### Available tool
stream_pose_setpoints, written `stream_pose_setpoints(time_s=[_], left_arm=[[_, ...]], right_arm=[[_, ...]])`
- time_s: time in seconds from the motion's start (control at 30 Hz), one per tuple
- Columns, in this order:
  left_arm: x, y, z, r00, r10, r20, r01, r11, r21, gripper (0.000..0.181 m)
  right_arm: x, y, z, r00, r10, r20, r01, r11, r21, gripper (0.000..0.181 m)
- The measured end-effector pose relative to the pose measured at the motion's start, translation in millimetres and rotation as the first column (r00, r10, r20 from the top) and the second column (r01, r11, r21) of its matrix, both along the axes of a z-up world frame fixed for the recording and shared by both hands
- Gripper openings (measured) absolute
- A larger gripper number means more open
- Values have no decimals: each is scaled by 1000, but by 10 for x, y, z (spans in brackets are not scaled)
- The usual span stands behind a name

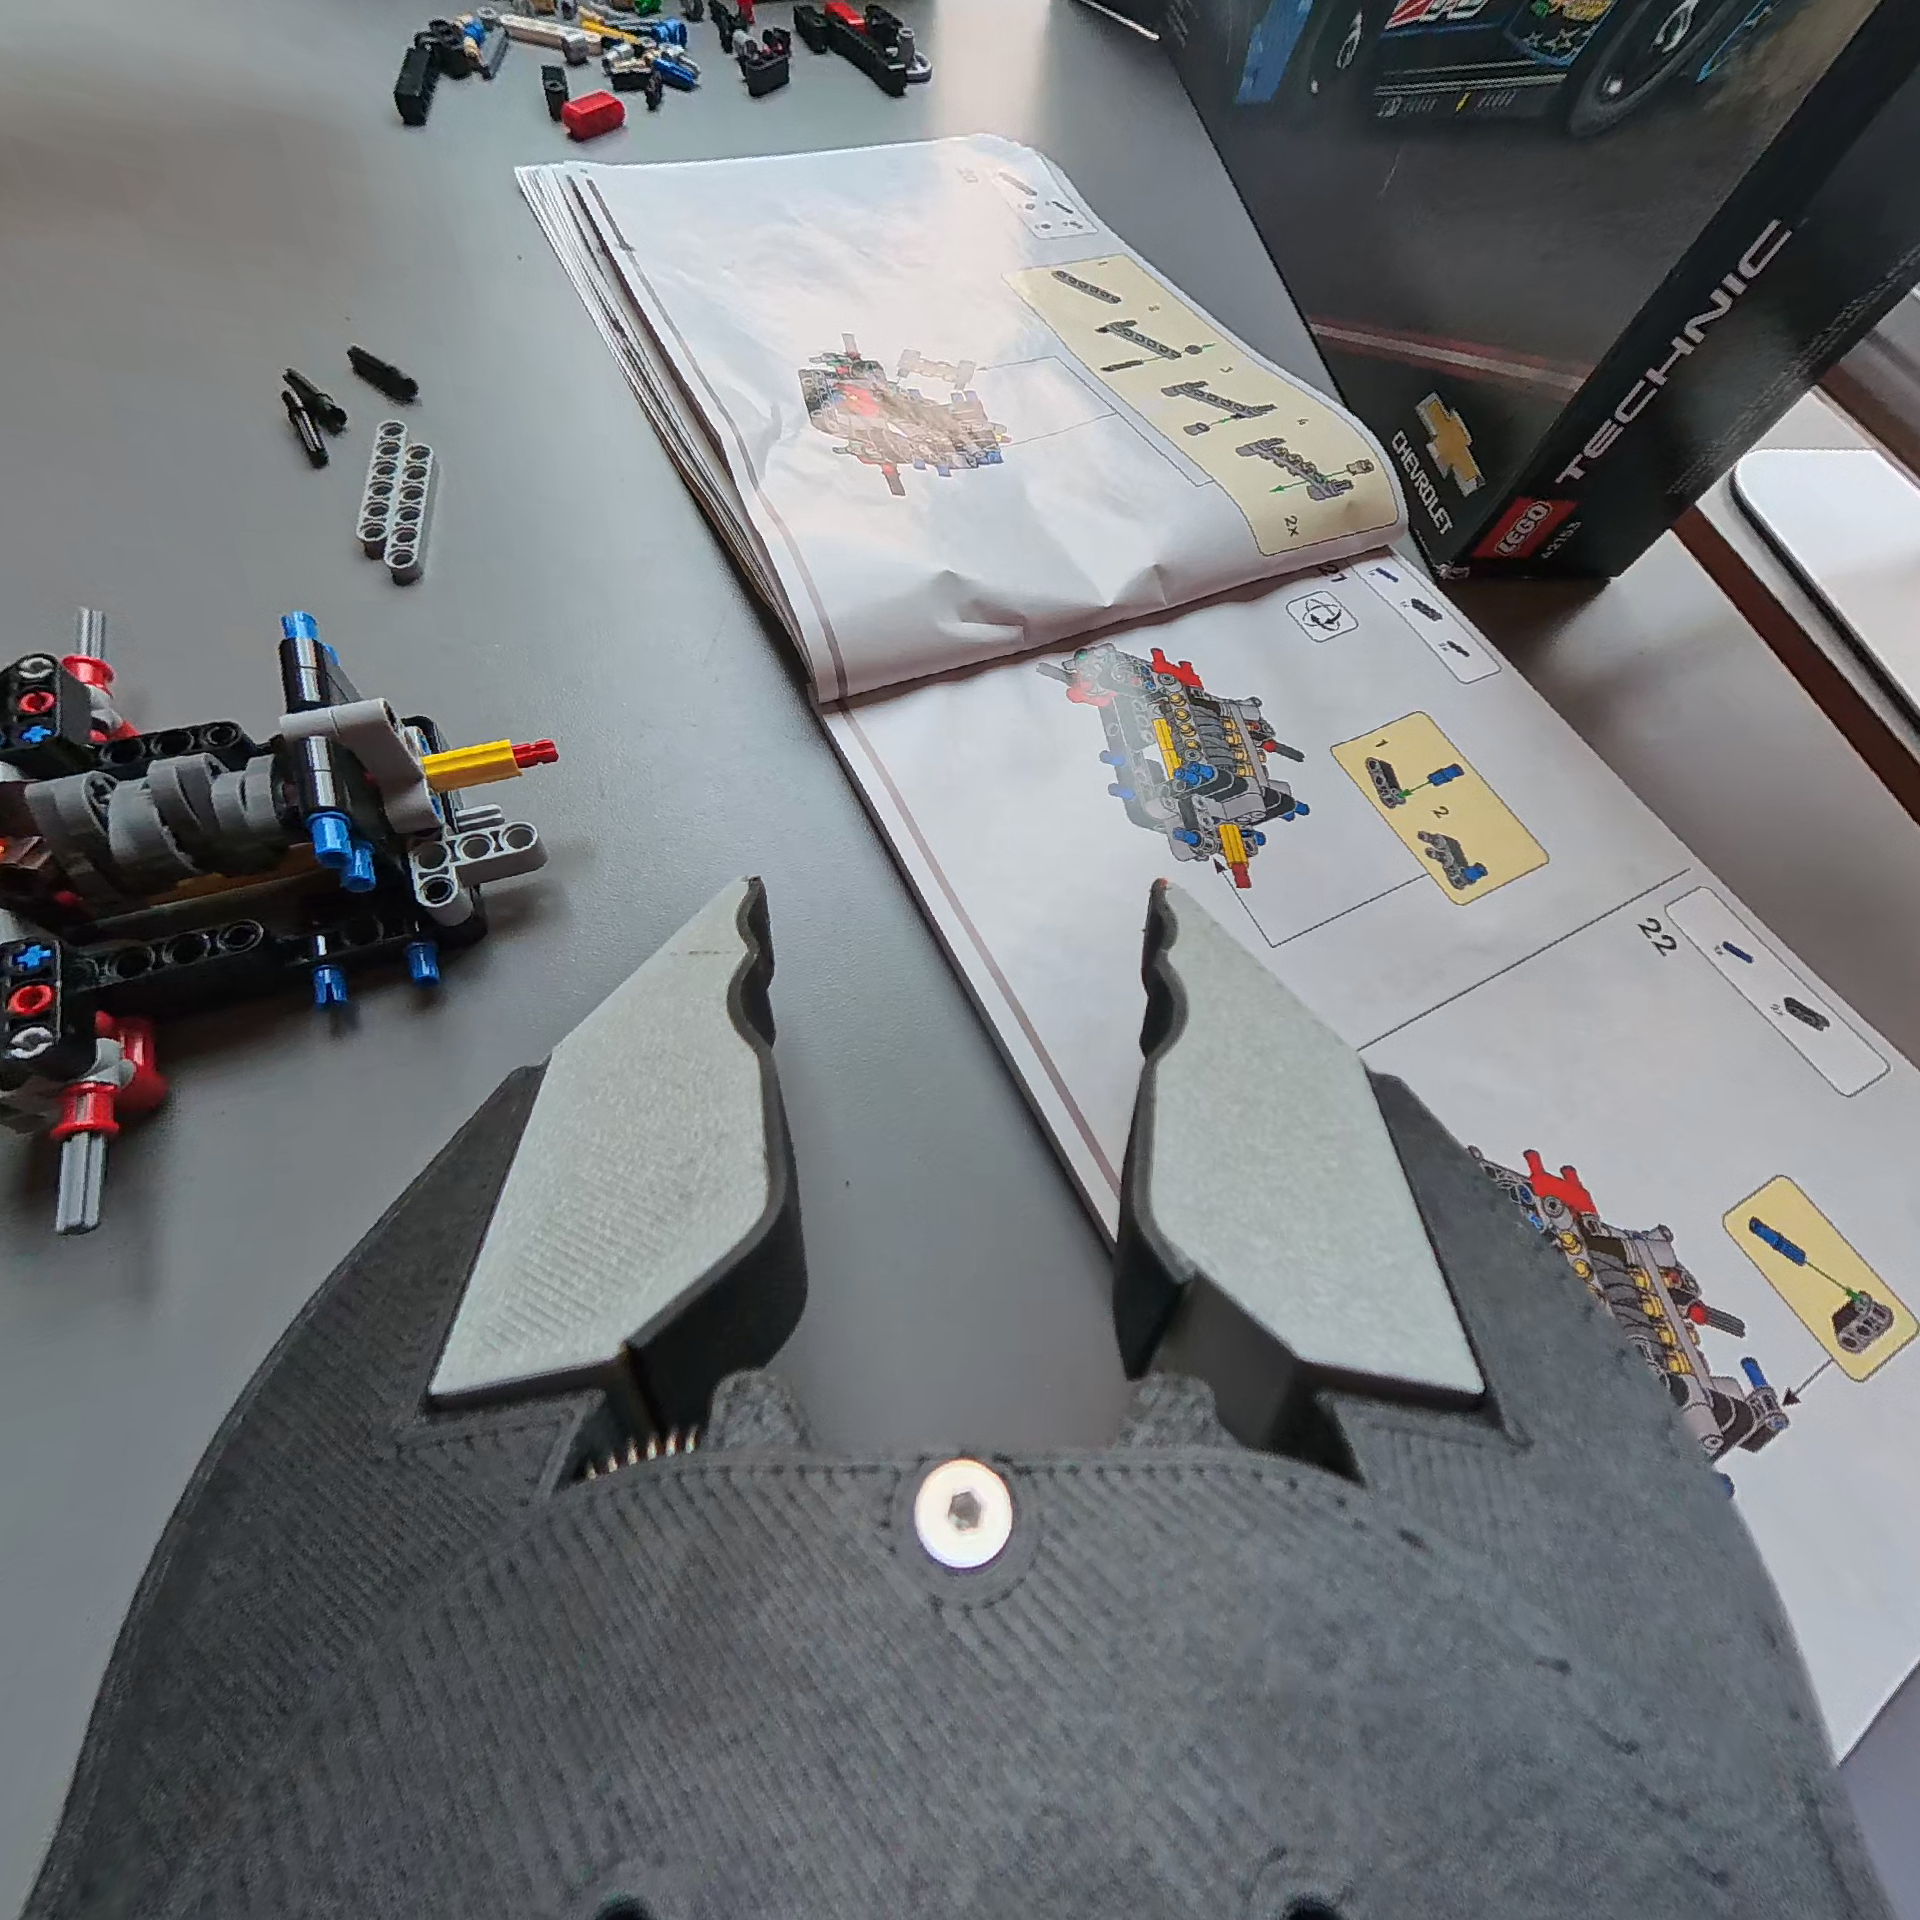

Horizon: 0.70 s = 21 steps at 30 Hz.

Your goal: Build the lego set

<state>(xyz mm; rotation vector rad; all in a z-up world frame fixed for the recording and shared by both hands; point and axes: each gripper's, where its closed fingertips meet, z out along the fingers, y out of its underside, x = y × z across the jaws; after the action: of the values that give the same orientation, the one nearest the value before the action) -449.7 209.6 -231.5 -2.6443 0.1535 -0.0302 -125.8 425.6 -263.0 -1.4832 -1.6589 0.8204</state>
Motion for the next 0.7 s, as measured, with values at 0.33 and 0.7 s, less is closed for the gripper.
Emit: stream_pose_setpoints(time_s=[0.33, 0.7], left_arm=[[23, -70, -154, 1000, 13, 14, -13, 1000, -1, 2], [-185, -38, -65, 993, 109, 54, -113, 990, 80, 43]], right_arm=[[4, -16, 1, 1000, 8, -1, -8, 1000, 0, 70], [24, -51, 32, 999, 28, -22, -28, 1000, -5, 81]])
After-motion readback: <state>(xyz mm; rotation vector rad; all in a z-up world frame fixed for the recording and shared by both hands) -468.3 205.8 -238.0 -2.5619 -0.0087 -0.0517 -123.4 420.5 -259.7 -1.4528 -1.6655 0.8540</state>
